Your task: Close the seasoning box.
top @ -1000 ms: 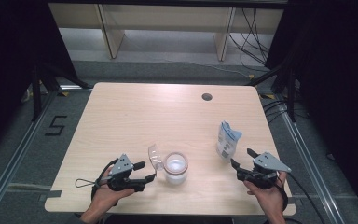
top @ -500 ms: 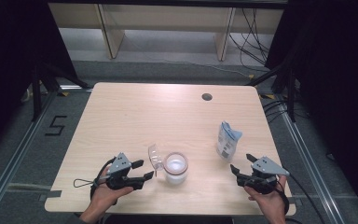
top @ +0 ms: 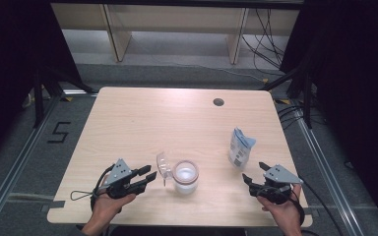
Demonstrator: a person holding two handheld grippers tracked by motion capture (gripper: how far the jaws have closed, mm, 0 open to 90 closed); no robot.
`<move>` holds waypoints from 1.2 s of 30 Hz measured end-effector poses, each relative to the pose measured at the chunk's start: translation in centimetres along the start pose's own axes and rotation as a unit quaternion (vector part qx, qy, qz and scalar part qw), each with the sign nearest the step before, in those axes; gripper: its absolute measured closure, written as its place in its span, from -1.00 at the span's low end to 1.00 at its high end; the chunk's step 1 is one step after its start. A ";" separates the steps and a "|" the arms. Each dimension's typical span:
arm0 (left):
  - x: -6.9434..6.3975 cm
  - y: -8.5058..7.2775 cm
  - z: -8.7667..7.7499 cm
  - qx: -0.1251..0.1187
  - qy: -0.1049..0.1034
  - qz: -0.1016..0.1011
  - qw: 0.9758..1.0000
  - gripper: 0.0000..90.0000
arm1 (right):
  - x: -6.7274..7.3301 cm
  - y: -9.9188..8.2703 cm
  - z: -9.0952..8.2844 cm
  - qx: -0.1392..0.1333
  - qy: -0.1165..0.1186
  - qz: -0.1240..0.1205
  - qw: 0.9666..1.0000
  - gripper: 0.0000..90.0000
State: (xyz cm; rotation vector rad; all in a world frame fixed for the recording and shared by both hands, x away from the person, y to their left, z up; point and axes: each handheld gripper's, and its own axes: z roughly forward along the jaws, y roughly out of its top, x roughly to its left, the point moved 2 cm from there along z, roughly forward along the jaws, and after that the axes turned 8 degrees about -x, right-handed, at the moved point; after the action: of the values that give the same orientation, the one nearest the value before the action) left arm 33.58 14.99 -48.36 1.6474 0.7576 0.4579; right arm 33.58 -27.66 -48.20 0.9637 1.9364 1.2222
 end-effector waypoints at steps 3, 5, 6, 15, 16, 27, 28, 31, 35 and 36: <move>-0.5 0.1 0.0 -0.009 -0.012 0.003 1.000 0.59 | 0.0 0.1 0.0 0.001 0.001 -0.007 1.000 -0.34; -0.6 0.3 -0.2 -0.007 -0.014 0.007 1.000 0.65 | 0.4 0.1 0.0 0.011 0.004 0.013 1.000 -0.34; -0.7 0.4 -0.2 -0.011 -0.015 0.008 1.000 0.68 | 0.1 0.2 0.2 0.002 0.003 -0.007 1.000 -0.34; -1.6 1.1 -0.5 -0.013 -0.021 0.014 1.000 0.79 | 0.3 0.4 0.7 0.000 0.011 -0.006 1.000 -0.34; -1.6 1.1 -0.5 -0.013 -0.021 0.014 1.000 0.79 | 0.3 0.4 0.7 0.000 0.011 -0.006 1.000 -0.34; -2.1 1.7 0.0 -0.014 -0.033 0.004 0.999 0.81 | 0.2 0.3 0.8 -0.002 0.013 -0.005 1.000 -0.34; -2.1 1.7 0.1 -0.015 -0.036 0.003 0.999 0.81 | 0.3 0.3 0.8 -0.002 0.012 -0.005 1.000 -0.34; -2.1 1.7 0.3 -0.016 -0.040 0.004 0.999 0.80 | 0.2 0.3 0.6 -0.001 0.008 -0.009 1.000 -0.34; -2.1 1.8 0.3 -0.014 -0.040 0.005 0.999 0.79 | 0.1 0.2 0.4 -0.001 0.004 -0.007 1.000 -0.34; -2.1 1.8 0.4 -0.013 -0.041 0.005 0.999 0.79 | 0.2 0.2 0.4 0.001 0.006 -0.004 1.000 -0.34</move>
State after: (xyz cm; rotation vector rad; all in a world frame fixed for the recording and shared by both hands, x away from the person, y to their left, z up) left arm 32.74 13.12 -46.43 1.6372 0.6799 0.4037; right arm 33.82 -27.30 -48.18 0.9508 1.9485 1.2245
